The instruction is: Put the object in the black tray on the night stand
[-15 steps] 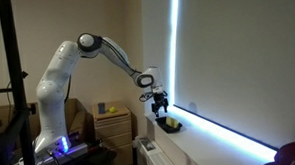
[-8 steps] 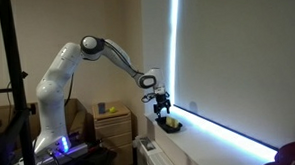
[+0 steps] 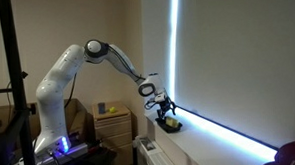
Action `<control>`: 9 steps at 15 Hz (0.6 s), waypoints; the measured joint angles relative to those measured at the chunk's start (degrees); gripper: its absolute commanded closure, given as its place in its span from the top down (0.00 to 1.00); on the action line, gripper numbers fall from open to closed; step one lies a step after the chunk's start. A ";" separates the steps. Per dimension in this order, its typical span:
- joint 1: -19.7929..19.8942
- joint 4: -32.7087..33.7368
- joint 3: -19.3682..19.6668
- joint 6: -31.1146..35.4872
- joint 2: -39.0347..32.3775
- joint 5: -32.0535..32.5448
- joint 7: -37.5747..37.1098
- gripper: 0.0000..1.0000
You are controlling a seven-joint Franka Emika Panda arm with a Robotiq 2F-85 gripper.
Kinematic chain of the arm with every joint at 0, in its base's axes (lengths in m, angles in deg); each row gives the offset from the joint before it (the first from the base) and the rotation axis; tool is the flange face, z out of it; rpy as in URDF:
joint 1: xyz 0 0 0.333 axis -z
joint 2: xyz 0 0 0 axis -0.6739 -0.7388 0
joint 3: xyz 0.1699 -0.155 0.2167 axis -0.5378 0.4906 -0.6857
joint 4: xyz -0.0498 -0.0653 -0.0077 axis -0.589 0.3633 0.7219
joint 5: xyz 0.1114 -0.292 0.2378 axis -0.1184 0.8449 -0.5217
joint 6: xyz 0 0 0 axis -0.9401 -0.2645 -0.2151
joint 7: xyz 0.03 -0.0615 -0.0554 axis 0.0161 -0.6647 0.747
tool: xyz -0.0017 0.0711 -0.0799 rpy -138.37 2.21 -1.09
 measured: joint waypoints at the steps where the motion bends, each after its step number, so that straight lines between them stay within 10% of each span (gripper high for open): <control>1: 0.02 0.51 -0.50 0.38 -0.44 -0.59 0.00 1.00; 9: 0.26 7.67 -1.82 -3.33 -4.55 -1.20 -0.74 1.00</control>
